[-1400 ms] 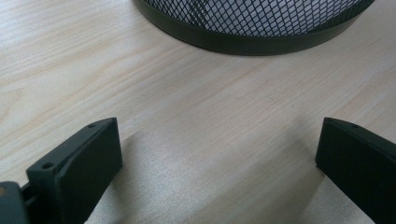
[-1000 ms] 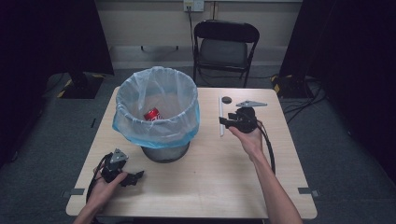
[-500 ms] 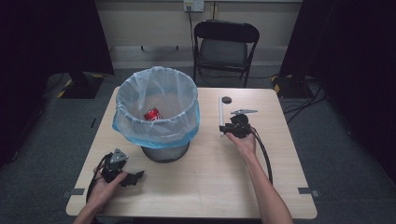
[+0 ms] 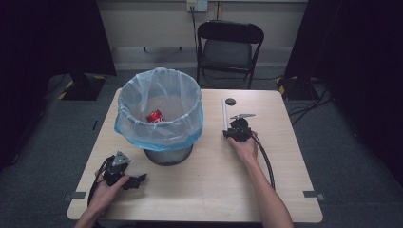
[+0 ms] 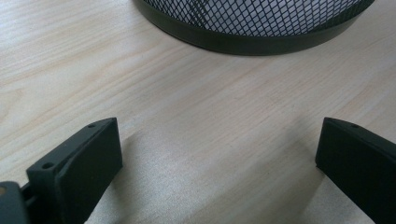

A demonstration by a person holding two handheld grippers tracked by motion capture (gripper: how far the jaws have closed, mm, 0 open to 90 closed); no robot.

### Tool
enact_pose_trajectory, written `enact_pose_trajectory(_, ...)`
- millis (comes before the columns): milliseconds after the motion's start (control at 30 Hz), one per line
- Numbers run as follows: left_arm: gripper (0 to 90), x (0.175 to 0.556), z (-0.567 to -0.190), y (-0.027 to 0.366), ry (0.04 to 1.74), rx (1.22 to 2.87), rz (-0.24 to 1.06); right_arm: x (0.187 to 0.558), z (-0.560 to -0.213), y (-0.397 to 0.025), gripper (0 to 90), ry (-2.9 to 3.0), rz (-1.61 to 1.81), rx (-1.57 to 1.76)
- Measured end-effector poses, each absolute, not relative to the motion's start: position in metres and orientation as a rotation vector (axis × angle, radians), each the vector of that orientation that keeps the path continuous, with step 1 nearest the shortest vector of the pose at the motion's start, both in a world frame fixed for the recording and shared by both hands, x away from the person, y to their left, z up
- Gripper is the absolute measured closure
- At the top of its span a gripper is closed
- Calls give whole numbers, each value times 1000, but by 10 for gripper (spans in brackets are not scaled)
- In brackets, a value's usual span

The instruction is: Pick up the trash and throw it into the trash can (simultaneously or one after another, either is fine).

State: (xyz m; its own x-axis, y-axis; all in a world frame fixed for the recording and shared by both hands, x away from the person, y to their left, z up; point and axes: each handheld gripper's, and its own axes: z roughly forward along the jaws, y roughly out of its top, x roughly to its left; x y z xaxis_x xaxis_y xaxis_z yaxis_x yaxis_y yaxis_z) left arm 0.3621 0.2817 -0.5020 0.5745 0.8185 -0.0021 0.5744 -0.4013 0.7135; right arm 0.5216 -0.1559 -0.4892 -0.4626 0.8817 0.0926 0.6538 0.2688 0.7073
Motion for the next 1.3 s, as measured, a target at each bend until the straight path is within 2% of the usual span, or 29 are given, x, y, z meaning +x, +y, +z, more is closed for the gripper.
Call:
enact_pose_trajectory(267,0,362,-502,282,1106,2125,461,518,-485,-165,797,2226,905,1411)
enact_pose_trajectory(500,0,362,-502,282,1106,2126,462,512,-484,-165,793,2237,861,1407)
enact_pose_trajectory(633,0,362,-502,282,1106,2127,462,513,-483,-160,729,2239,844,1393)
enact_pose_trajectory(733,0,362,-502,282,1105,2128,462,514,-483,-157,736,2240,837,1387)
enact_pose_trajectory(933,1,362,-502,282,1106,2126,463,515,-481,-153,810,2251,810,1388)
enact_pose_trajectory(1300,0,362,-502,282,1107,2124,463,516,-484,-161,818,2207,921,1488)
